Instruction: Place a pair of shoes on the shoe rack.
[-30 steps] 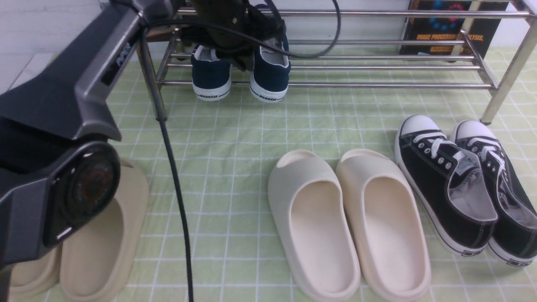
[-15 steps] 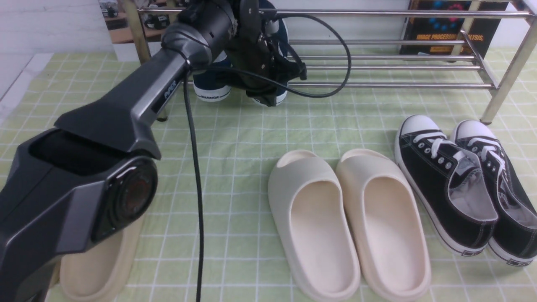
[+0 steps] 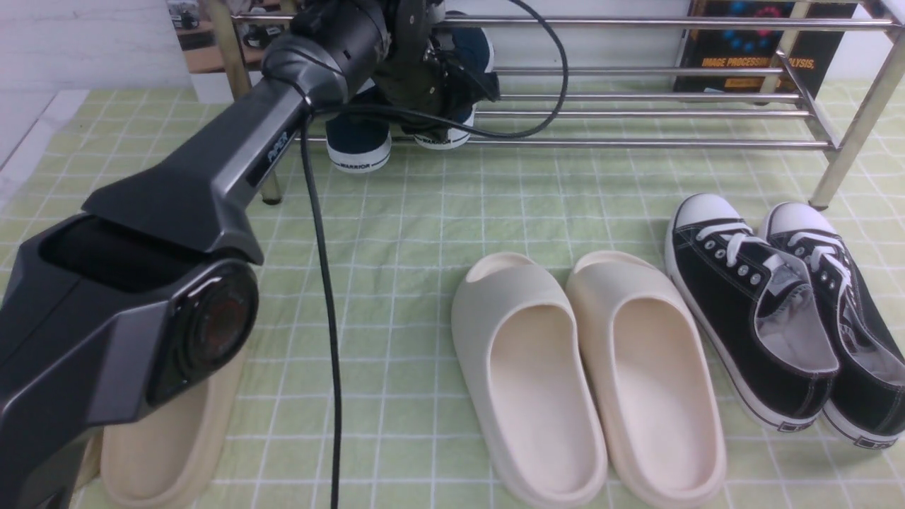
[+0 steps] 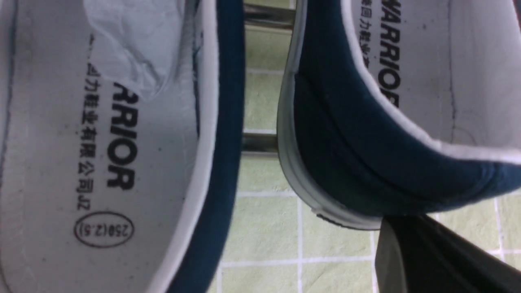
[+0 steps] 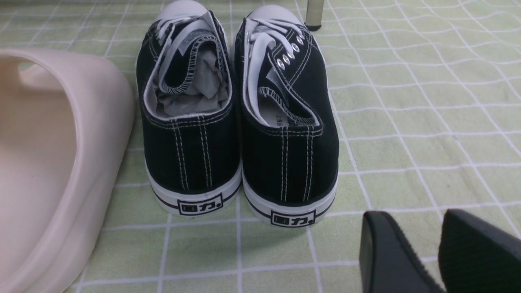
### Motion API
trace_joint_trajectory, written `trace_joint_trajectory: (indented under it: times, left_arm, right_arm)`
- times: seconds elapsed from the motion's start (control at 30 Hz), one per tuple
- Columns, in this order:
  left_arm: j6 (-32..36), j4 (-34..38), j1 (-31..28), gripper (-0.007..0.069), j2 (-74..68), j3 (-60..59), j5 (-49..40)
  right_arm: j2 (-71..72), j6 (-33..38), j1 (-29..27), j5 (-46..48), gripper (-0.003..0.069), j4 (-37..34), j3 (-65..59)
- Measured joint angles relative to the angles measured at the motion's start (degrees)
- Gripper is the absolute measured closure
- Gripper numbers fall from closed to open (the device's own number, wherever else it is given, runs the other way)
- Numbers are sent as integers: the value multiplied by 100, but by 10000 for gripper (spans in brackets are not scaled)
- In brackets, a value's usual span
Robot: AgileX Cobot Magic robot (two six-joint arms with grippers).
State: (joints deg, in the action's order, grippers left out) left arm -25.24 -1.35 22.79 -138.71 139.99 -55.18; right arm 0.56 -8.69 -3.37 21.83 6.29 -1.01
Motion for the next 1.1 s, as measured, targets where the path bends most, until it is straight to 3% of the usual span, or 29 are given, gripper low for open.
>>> trace_joint_trajectory:
  times: [0.2, 0.43, 0.67, 1.1]
  left_arm:
    - [168, -12, -18, 638, 368, -6, -394]
    - [852, -176, -18, 638, 1609, -6, -1617]
    - [899, -389, -18, 638, 2873, -412, -1645]
    - [672, -756, -18, 638, 6466, -4238, -1645]
  right_arm:
    - [0, 0, 0, 0, 419, 0, 0]
    - [0, 0, 0, 0, 419, 0, 0]
    - [0, 0, 0, 0, 419, 0, 0]
    - [0, 0, 0, 0, 419, 0, 0]
